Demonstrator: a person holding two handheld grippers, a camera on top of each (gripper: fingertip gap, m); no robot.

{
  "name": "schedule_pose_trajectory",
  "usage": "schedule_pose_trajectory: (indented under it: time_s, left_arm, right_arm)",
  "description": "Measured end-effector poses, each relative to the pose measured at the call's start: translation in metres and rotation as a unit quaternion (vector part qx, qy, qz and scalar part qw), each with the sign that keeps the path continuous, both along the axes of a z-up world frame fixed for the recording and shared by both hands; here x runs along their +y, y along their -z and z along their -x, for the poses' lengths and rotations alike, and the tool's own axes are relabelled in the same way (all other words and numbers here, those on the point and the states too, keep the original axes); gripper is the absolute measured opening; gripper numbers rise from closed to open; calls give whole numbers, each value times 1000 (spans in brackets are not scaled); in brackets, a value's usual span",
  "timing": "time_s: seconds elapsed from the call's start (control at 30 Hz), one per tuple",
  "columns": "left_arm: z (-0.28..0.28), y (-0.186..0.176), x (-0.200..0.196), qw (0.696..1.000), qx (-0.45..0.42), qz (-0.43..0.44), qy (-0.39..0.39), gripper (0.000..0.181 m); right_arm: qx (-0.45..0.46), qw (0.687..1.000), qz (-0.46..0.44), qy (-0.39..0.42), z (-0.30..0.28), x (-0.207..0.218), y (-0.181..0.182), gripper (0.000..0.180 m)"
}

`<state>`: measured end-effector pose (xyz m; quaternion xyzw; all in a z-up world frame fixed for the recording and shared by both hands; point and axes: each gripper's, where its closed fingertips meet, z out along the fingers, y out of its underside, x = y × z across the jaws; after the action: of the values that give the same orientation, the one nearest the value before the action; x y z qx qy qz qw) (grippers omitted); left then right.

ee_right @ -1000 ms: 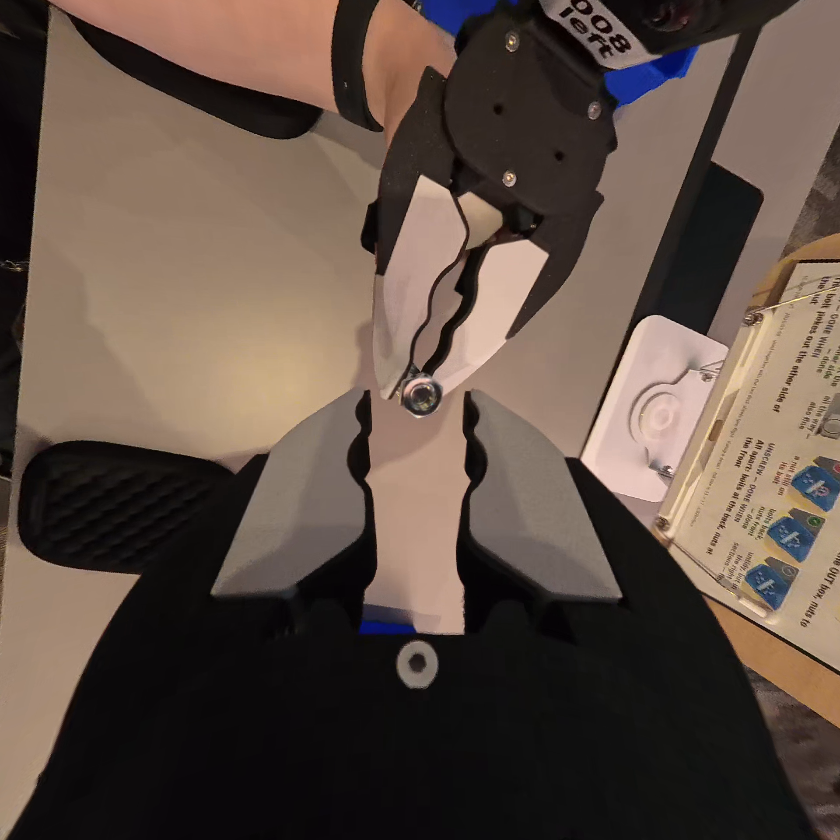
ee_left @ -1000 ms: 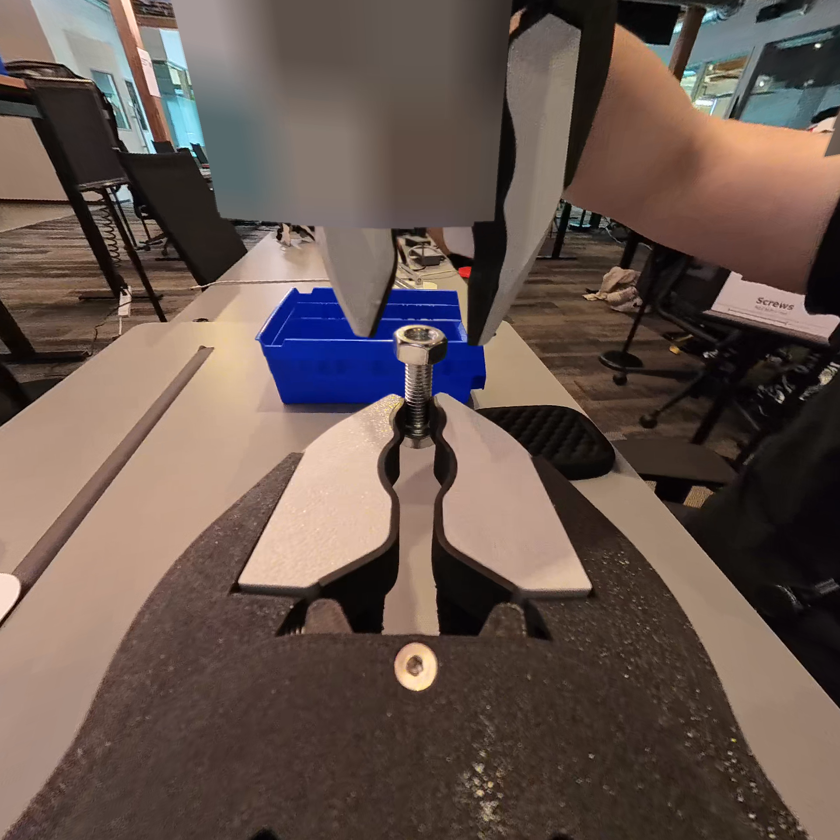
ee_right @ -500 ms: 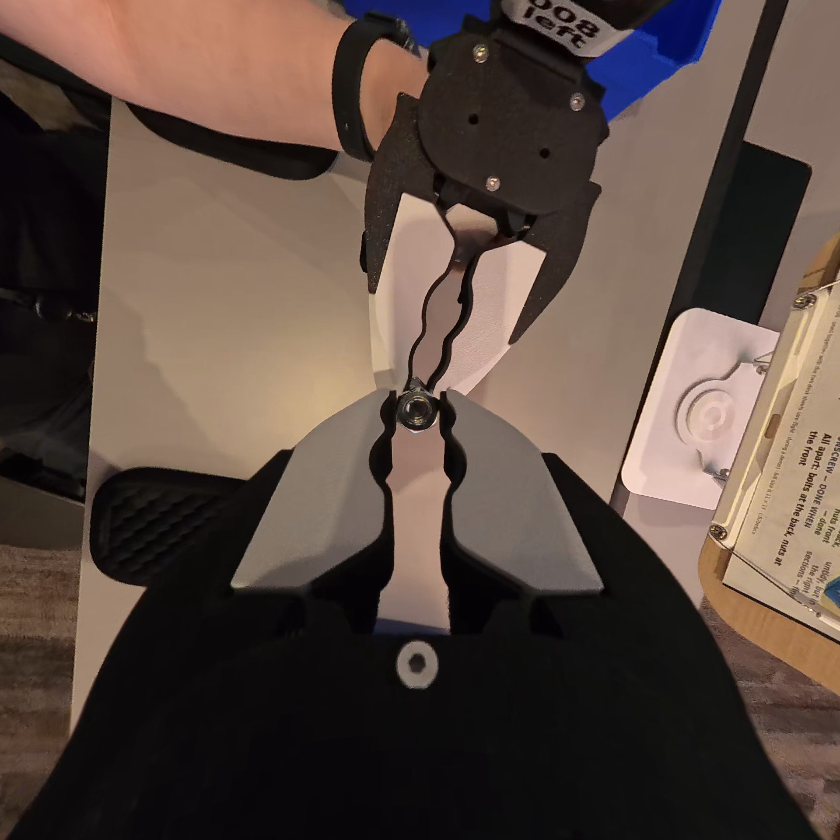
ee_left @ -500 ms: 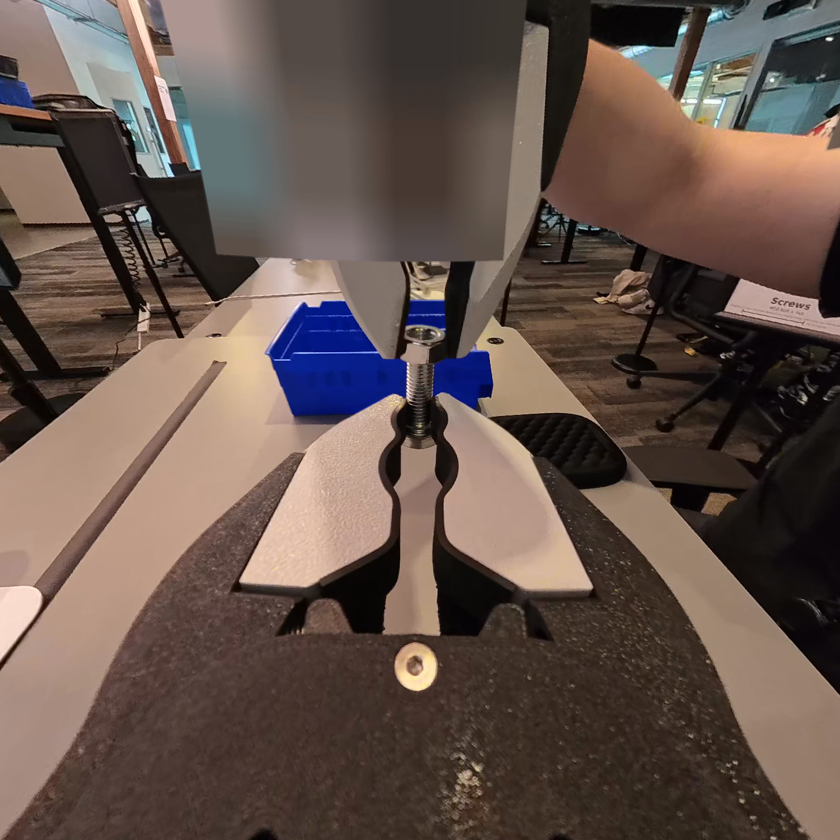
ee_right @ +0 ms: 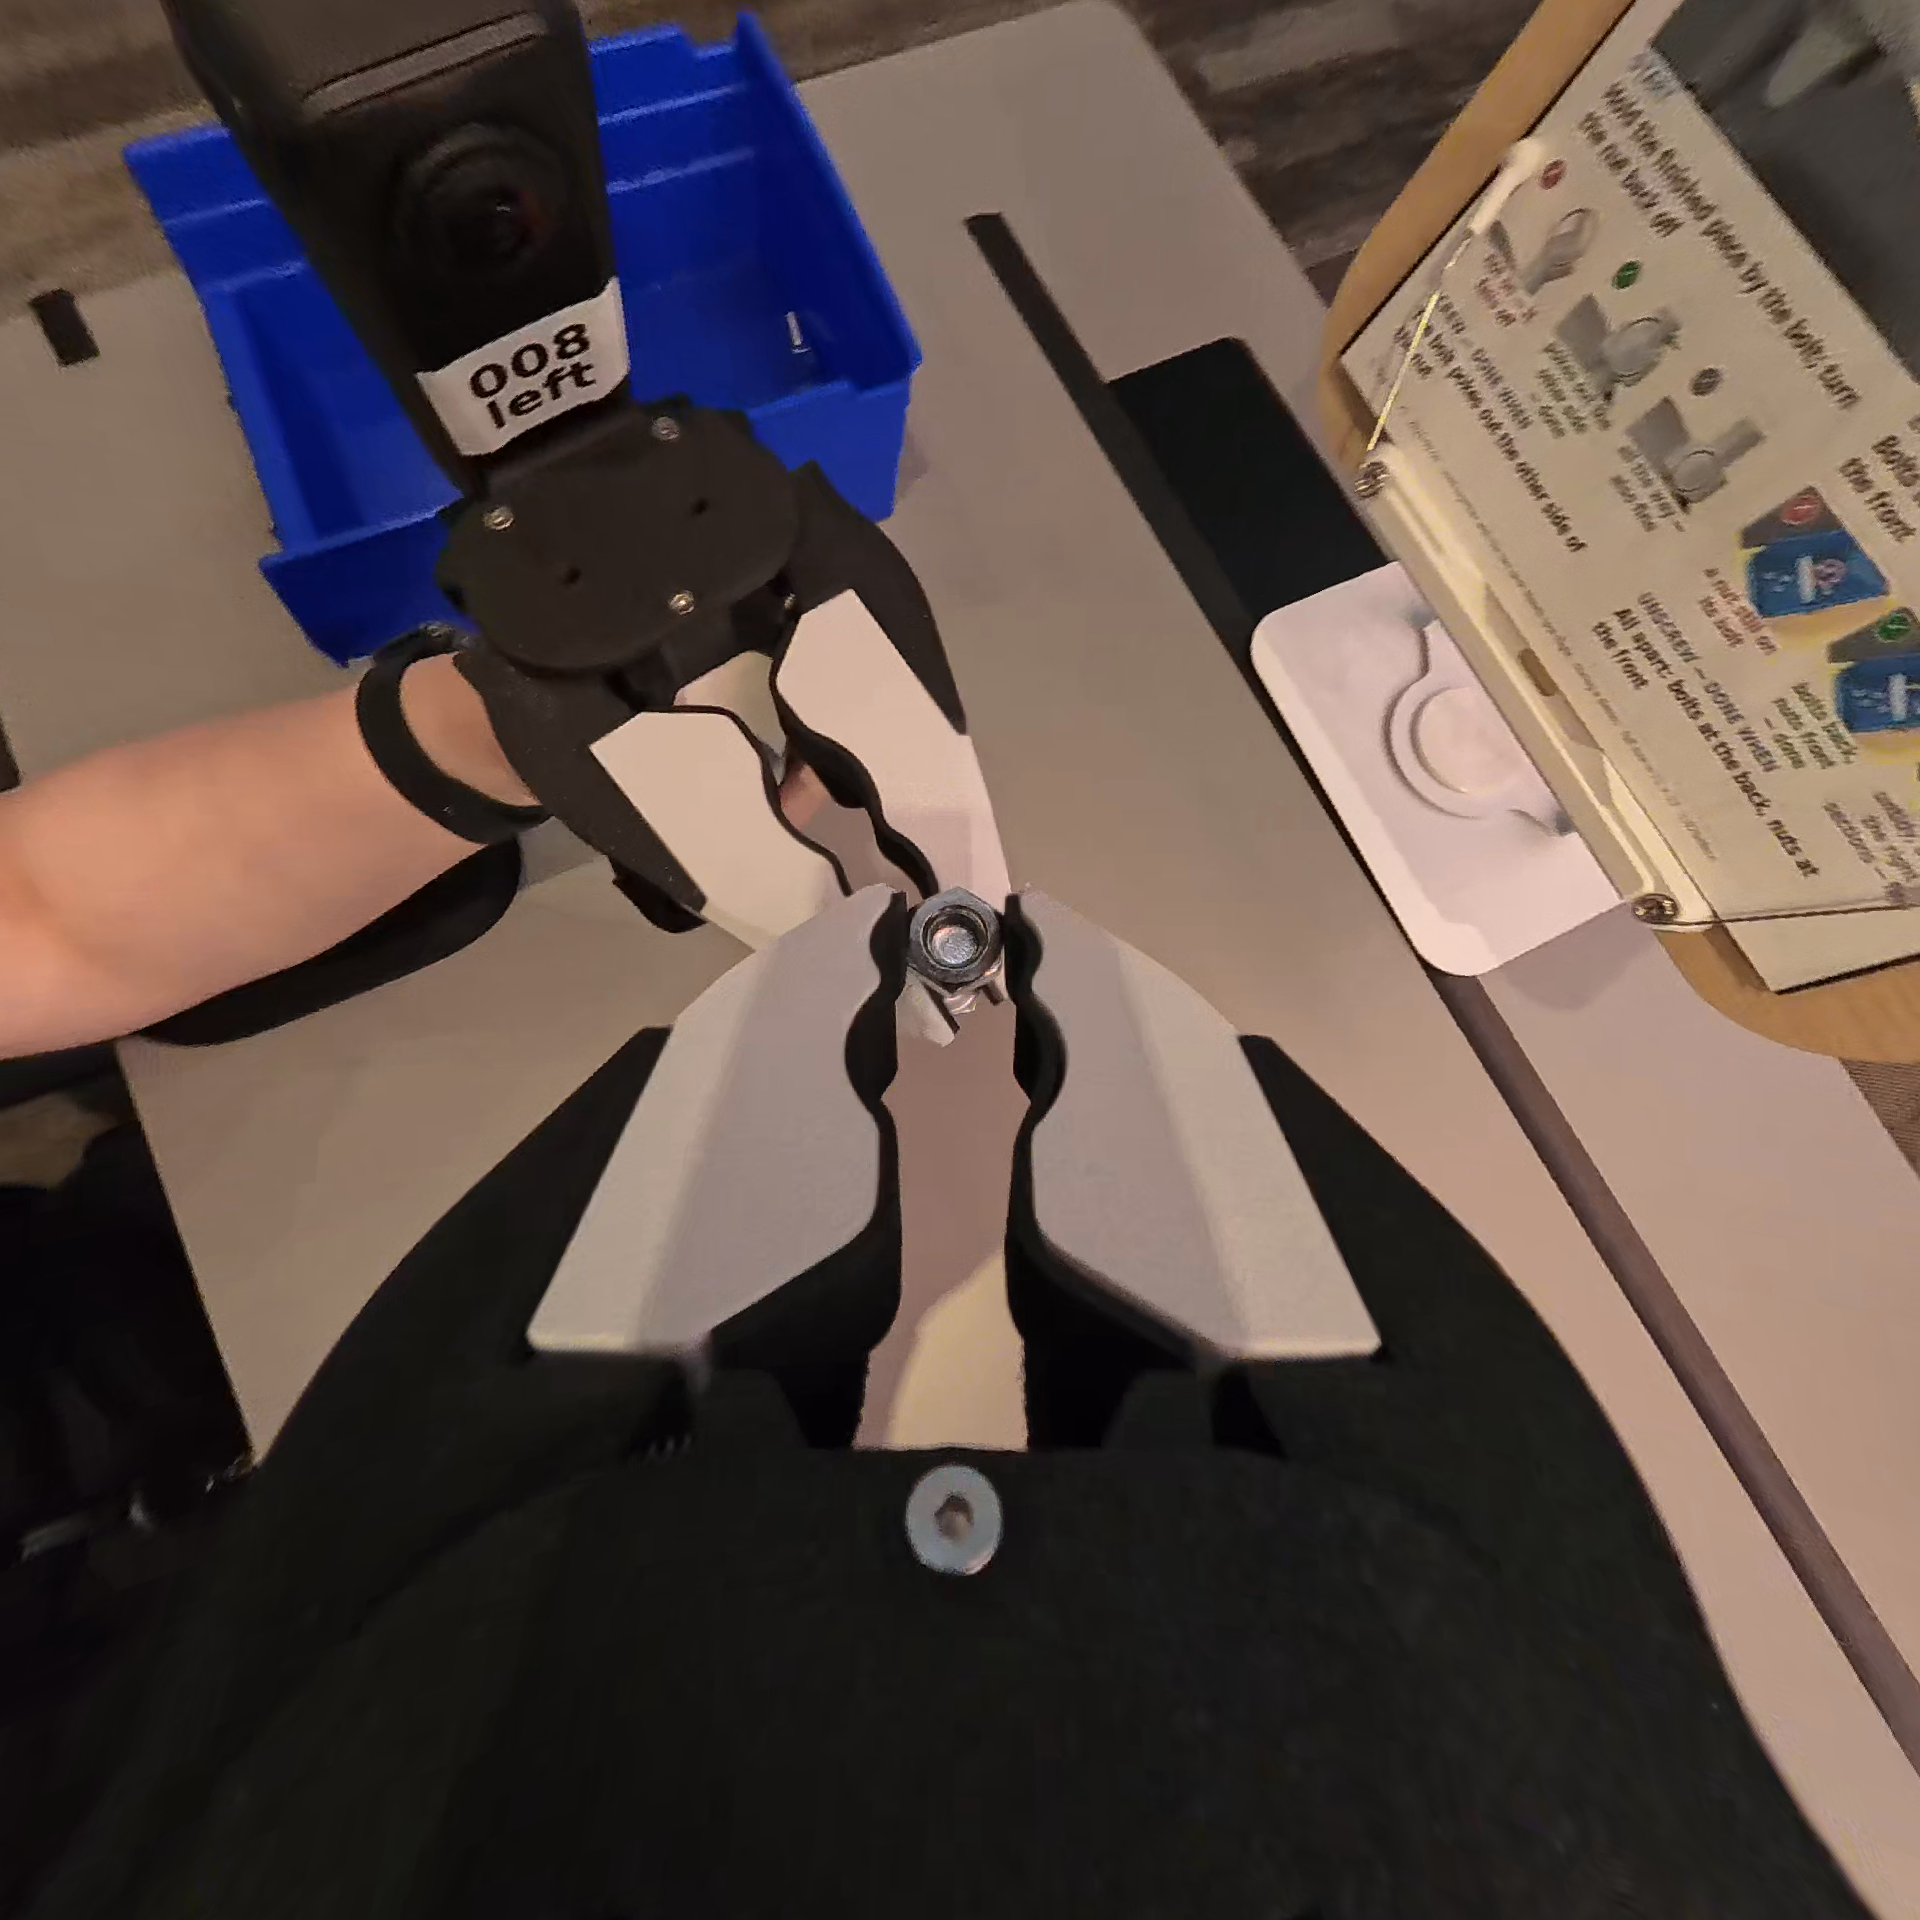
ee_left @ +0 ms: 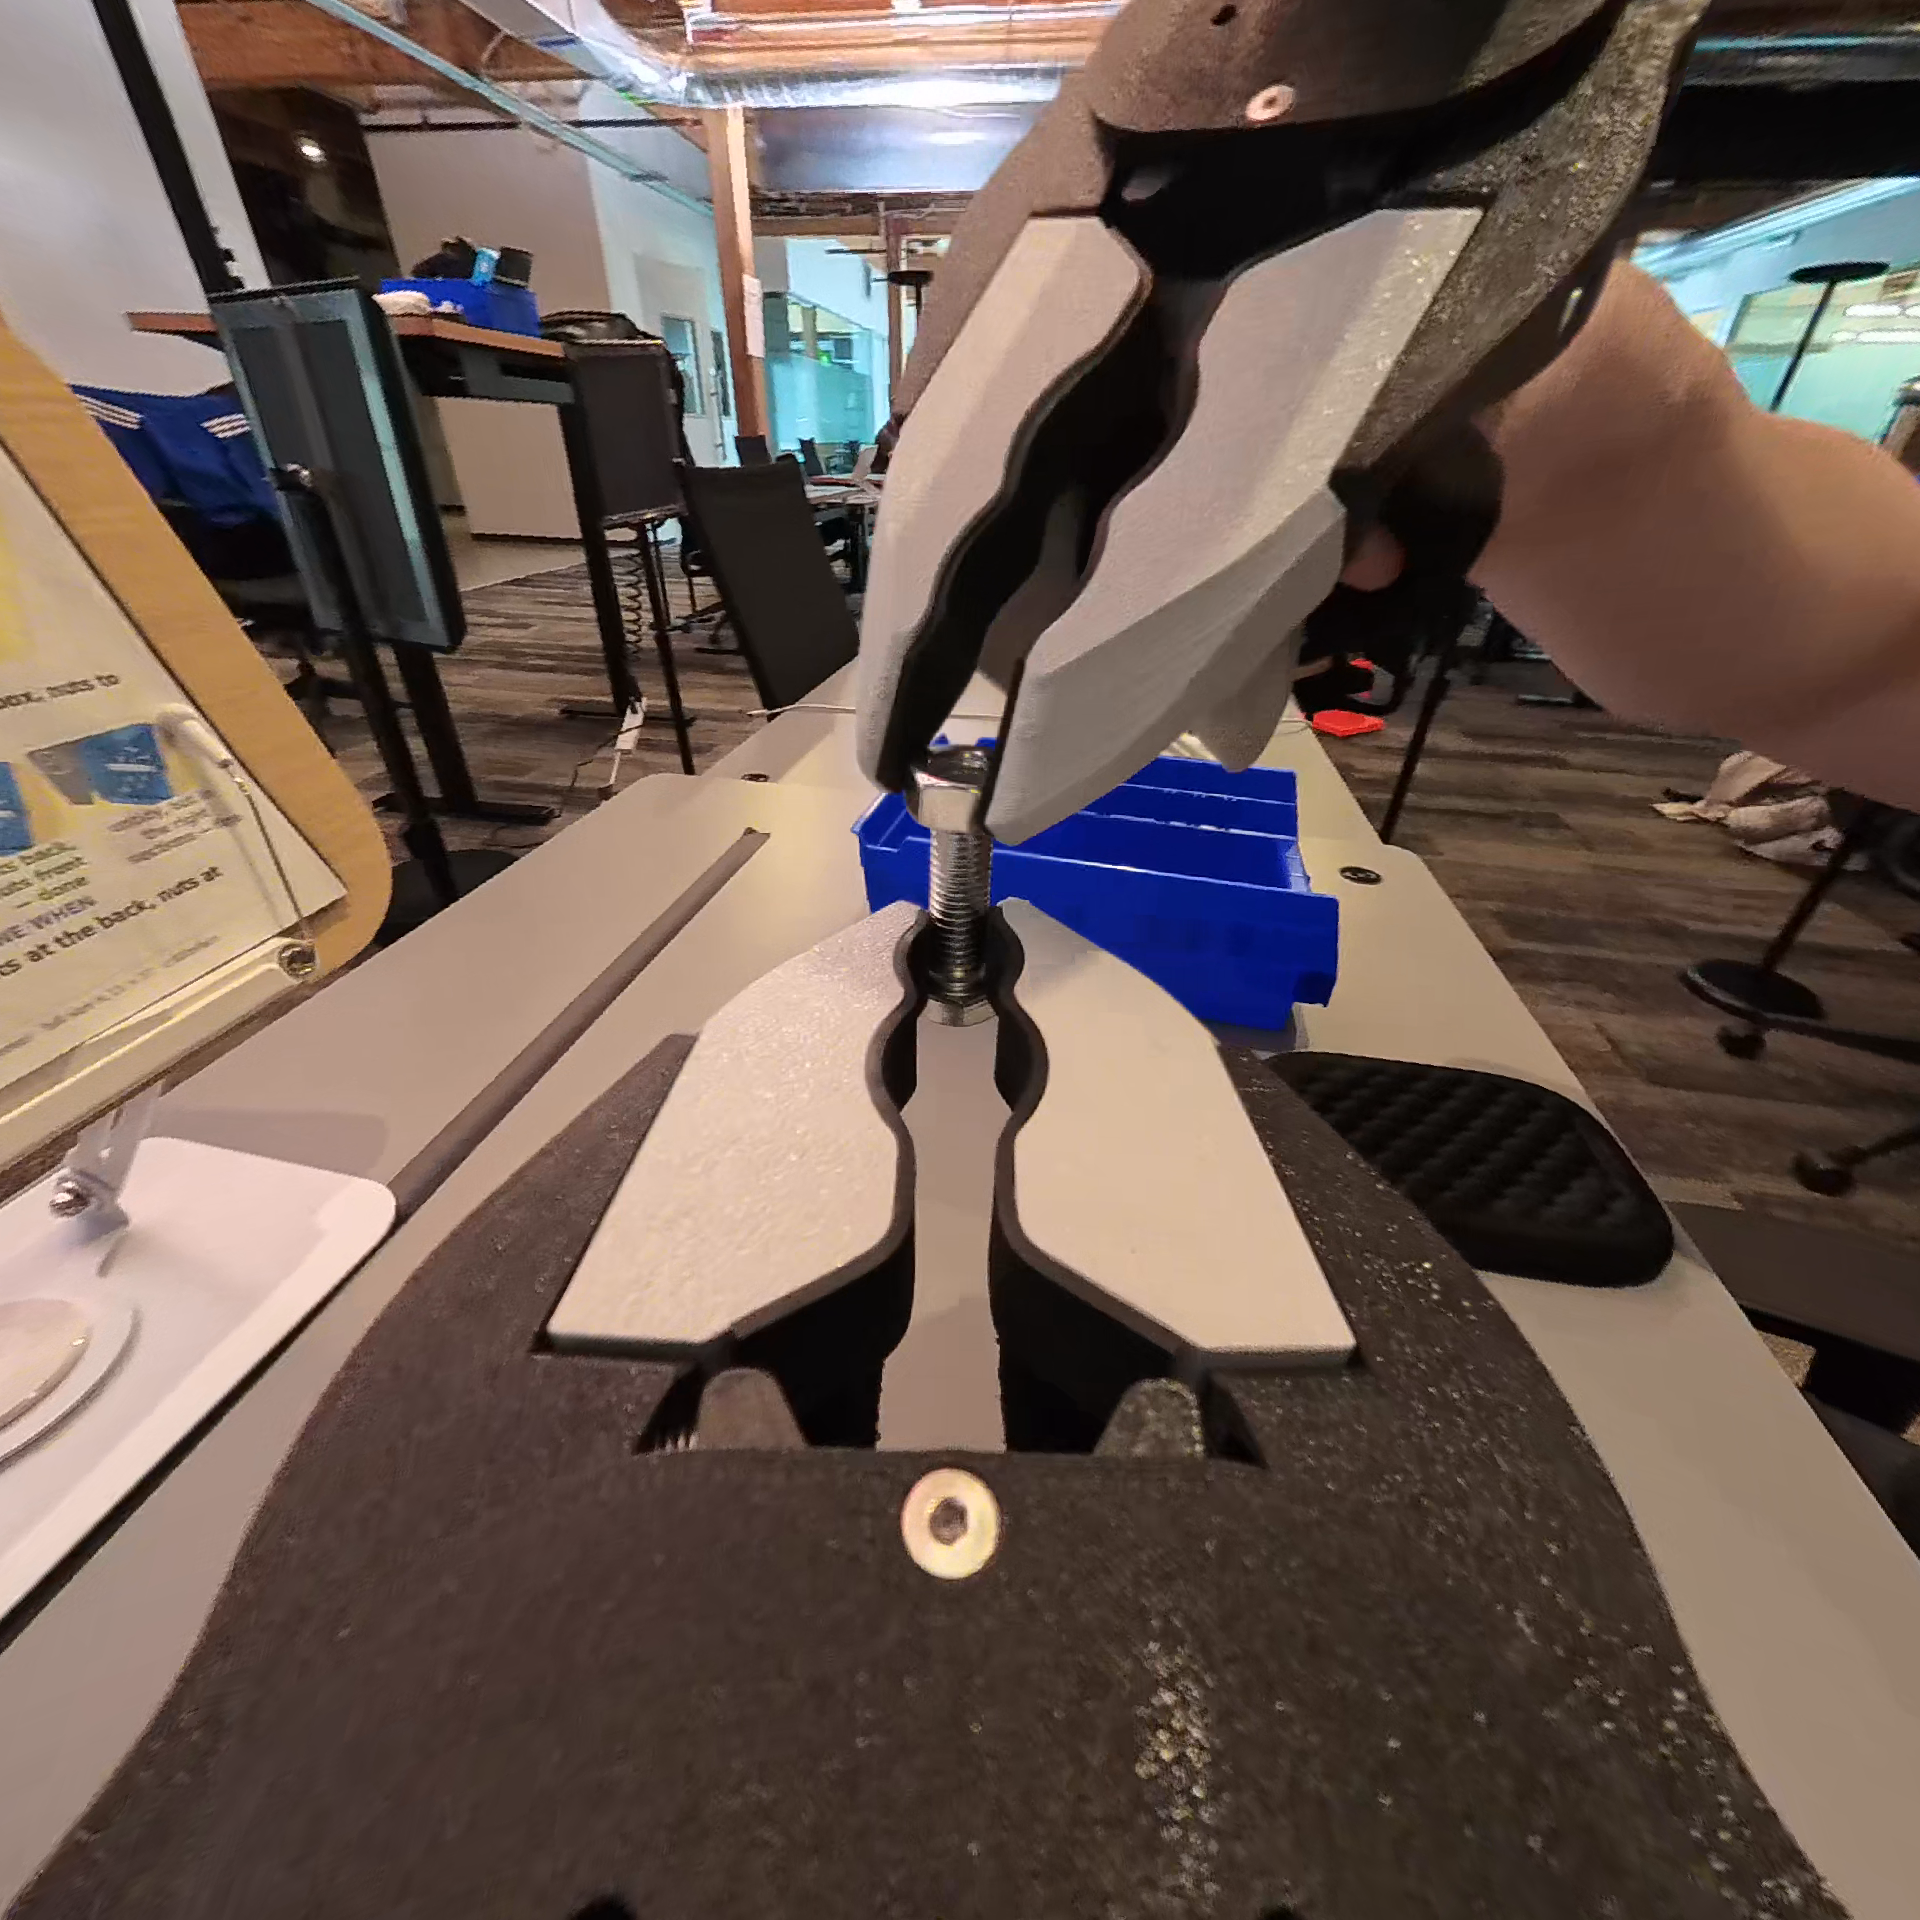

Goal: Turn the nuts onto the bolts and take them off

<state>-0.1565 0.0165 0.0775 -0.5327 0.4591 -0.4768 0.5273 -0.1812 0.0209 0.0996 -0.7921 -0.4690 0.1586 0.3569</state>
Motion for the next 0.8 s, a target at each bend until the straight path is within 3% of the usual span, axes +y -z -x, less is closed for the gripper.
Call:
schedule_pose_trajectory:
  time_s: [0.17,0.27,0.37,0.43,0.57,0.67,0.8]
  left_arm:
    - [-1,0,-2,1000,-3,7,9,9]
    - [-1,0,-6,999,-6,13,29,9]
    - [-1,3,-16,998,1,10,69,9]
    - [-1,7,-23,996,11,3,88,9]
    - [-5,10,-35,992,21,-5,122,9]
    - [-8,12,-42,990,26,-10,138,9]
    - [-10,11,-47,989,27,-15,147,9]
  right_arm:
    - [1,1000,-13,-4,-1,-1,-1,18]
    - [-12,999,-27,-37,-1,-6,-5,33]
    - [-61,990,-85,-97,-8,-7,-21,35]
    - [-90,971,-103,-194,-10,-23,-25,35]
    - [-147,937,-91,-303,-18,-47,-16,32]
    - [-166,933,-79,-310,-18,-46,-7,33]
    - [-171,928,-32,-331,-18,-54,5,22]
